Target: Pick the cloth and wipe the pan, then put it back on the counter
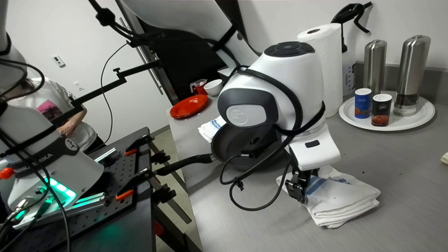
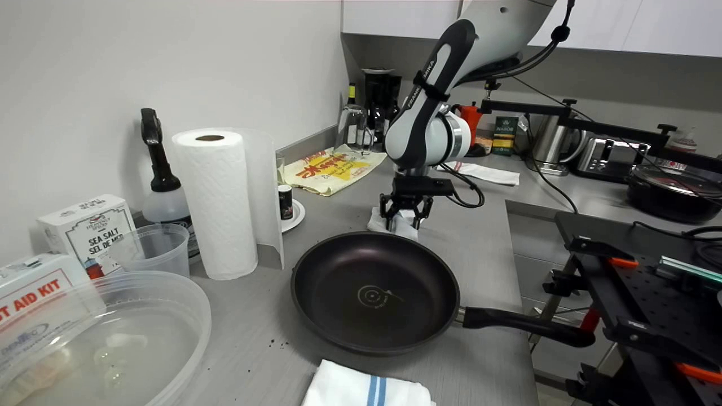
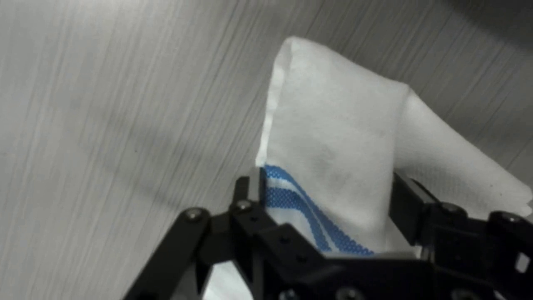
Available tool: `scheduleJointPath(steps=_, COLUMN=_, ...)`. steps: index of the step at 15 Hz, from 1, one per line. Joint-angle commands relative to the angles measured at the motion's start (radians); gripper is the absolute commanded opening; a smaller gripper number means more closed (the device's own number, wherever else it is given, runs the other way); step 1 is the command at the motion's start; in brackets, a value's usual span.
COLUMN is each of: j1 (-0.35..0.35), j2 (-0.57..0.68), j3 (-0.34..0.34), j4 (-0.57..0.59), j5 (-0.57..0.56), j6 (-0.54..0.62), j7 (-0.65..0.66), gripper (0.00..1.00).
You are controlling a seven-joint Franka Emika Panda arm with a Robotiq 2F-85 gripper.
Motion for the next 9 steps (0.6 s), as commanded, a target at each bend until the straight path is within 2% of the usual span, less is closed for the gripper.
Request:
scheduleJointPath(steps=1, j1=-0.002, j2=-0.047, j3=0.014, j4=-0.043, j5=0.029, j6=0.001, j7=-0.045, gripper=0.42)
scheduleJointPath(steps=6, j1=-0.004, j2=-0.064, j3=0.022, j4=-0.060, j5=0.030, j6=0.001, j7=-0.057, gripper=0.04)
scheduleJointPath(steps=7, j1=-0.005, j2=-0.068, j3=0.024, j4=-0.063, j5=0.030, j6=0.002, j7=-0.060, gripper=0.00)
scheduleJointPath(steps=9, j1=-0.007, j2=-0.073, j3=0.027, j4=-0.069, j5=0.031, j6=0.000, j7=-0.064, gripper=0.04)
